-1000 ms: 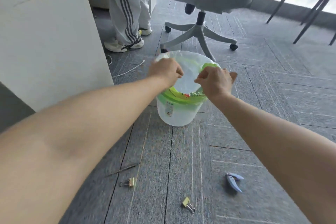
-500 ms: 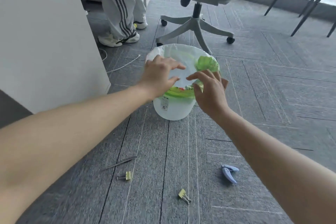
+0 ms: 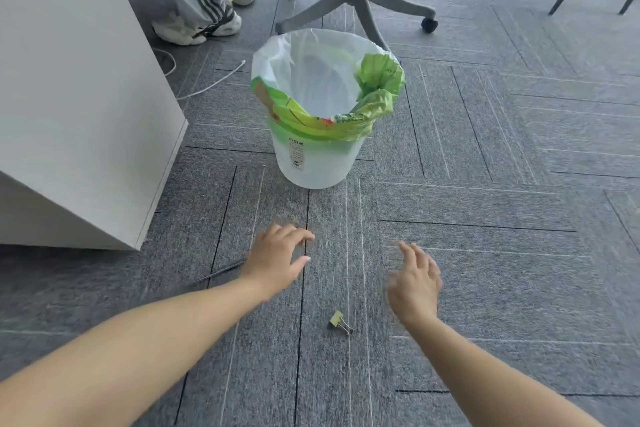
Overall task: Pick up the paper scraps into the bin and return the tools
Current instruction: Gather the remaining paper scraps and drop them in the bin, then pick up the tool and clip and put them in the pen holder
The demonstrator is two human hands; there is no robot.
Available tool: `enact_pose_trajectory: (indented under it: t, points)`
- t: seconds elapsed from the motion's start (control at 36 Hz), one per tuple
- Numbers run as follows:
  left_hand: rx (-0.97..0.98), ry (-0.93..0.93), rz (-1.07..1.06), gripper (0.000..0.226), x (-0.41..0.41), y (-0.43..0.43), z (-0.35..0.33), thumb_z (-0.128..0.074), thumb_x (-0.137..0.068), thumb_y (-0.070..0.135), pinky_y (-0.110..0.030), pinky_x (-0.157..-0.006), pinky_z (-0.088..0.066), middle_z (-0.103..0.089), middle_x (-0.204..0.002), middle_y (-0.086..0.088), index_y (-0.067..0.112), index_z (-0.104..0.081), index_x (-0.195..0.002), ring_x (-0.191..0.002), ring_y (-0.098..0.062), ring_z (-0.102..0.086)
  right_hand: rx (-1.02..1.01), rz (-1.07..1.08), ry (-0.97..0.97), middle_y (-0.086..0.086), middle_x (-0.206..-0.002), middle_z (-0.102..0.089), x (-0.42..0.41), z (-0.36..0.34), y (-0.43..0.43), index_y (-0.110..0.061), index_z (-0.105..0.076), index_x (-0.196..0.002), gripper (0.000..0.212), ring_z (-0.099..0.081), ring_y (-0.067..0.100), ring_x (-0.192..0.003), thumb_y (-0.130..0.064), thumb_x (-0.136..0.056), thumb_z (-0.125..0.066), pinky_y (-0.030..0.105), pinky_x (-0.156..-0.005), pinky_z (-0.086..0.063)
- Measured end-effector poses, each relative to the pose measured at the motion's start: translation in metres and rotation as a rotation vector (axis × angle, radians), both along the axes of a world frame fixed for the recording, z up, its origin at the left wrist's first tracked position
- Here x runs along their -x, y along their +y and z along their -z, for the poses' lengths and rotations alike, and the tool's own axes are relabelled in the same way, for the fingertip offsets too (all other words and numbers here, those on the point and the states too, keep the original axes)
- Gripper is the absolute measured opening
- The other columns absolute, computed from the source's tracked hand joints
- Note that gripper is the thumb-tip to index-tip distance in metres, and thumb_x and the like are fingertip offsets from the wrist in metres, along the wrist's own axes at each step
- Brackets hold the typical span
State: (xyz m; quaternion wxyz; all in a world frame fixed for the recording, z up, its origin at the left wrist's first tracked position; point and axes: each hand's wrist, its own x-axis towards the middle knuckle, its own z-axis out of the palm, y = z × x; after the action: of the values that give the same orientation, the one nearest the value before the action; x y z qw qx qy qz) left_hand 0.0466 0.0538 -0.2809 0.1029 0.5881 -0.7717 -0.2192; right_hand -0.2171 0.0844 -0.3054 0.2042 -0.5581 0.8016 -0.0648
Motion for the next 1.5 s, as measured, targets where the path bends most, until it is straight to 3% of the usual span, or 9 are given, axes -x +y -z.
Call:
enact_pose_trajectory:
  t: [0.14,0.25,0.31,0.44,0.72,0.97,1.11,1.31,1.5]
  points:
    - [-0.043,0.019,-0.035,0.033,-0.008,0.007,0.014,-0.058,-0.092,0.037,-0.030,-0.098,-0.038,-0.051,-0.103,0.021,0.035,-0.052,-0.124,-0.098,-0.005,-0.045,-0.158,0.045,0.101,0.005,-0.162,0.000,0.033,0.013,-0.007,-0.021,-0.002,-0.154,0.069,0.001,0.031,-0.148,-0.020,-0.098,-0.043,0.043,-0.121,-0.004]
    - [-0.052,0.055,-0.130,0.030,-0.016,0.006,0.019,-0.061,-0.090,0.034,-0.029,-0.101,-0.037,-0.055,-0.099,0.018,0.033,-0.056,-0.120,-0.099,-0.006,-0.050,-0.219,0.009,0.071,0.006,-0.150,-0.032,0.048,0.021,-0.003,-0.017,-0.030,-0.145,0.056,-0.034,0.029,-0.132,-0.017,-0.092,-0.050,0.038,-0.102,-0.039]
    - [-0.056,0.074,-0.168,0.028,-0.021,0.004,0.019,-0.062,-0.090,0.031,-0.029,-0.095,-0.042,-0.055,-0.096,0.018,0.031,-0.058,-0.117,-0.095,-0.006,-0.051,-0.184,0.019,0.114,0.006,-0.134,-0.042,0.049,0.018,0.002,-0.018,-0.040,-0.133,0.041,-0.042,0.026,-0.117,-0.018,-0.094,-0.051,0.033,-0.083,-0.042]
    - [-0.080,0.068,-0.270,0.020,-0.043,0.004,0.021,-0.062,-0.091,0.025,-0.032,-0.090,-0.046,-0.054,-0.091,0.018,0.031,-0.060,-0.110,-0.092,-0.008,-0.051,-0.061,-0.075,0.283,0.000,-0.121,-0.053,0.041,0.015,0.006,-0.025,-0.048,-0.125,0.037,-0.048,0.022,-0.107,-0.036,-0.091,-0.056,0.036,-0.088,-0.045]
    - [-0.294,-0.188,-0.551,0.043,-0.101,0.021,0.042,-0.070,-0.085,0.031,-0.038,-0.099,-0.042,-0.053,-0.127,-0.001,0.020,-0.049,-0.122,-0.119,-0.024,-0.045,0.088,-0.400,-0.120,-0.017,-0.111,-0.052,-0.031,0.011,0.017,-0.033,-0.053,-0.120,0.033,-0.043,0.004,-0.103,-0.043,-0.089,-0.058,0.023,-0.094,-0.037]
    - [-0.246,-0.208,-0.568,0.018,-0.107,0.026,0.048,-0.063,-0.089,0.025,-0.039,-0.102,-0.034,-0.053,-0.113,0.006,0.028,-0.052,-0.103,-0.112,-0.020,-0.046,0.041,-0.334,-0.237,-0.015,-0.117,-0.049,-0.049,0.000,0.015,-0.033,-0.053,-0.123,0.048,-0.043,0.006,-0.112,-0.035,-0.080,-0.074,0.026,-0.099,-0.036]
    - [-0.253,-0.194,-0.574,0.021,-0.109,0.025,0.052,-0.059,-0.091,0.024,-0.040,-0.092,-0.040,-0.053,-0.093,0.011,0.035,-0.047,-0.077,-0.097,-0.017,-0.048,0.002,-0.322,-0.298,-0.016,-0.118,-0.048,-0.058,-0.004,0.014,-0.032,-0.054,-0.123,0.049,-0.042,0.005,-0.113,-0.037,-0.079,-0.075,0.026,-0.100,-0.033]
    - [-0.119,-0.105,-0.555,0.017,-0.101,0.023,0.045,-0.054,-0.092,0.009,-0.030,-0.076,-0.045,-0.050,-0.094,0.002,0.022,-0.045,-0.085,-0.084,-0.013,-0.047,-0.085,-0.274,-0.440,-0.015,-0.117,-0.051,-0.067,0.002,0.015,-0.022,-0.050,-0.124,0.048,-0.048,0.002,-0.112,-0.027,-0.082,-0.072,0.027,-0.105,-0.037]
    - [-0.259,-0.009,-0.398,0.018,-0.093,0.037,0.026,-0.033,-0.096,0.000,-0.024,-0.044,-0.029,-0.044,-0.076,-0.005,0.018,-0.033,-0.093,-0.057,-0.013,-0.037,-0.178,-0.198,-0.492,-0.003,-0.108,-0.050,-0.067,0.002,0.017,-0.027,-0.041,-0.108,0.033,-0.059,0.015,-0.091,-0.017,-0.086,-0.064,0.034,-0.077,-0.058]
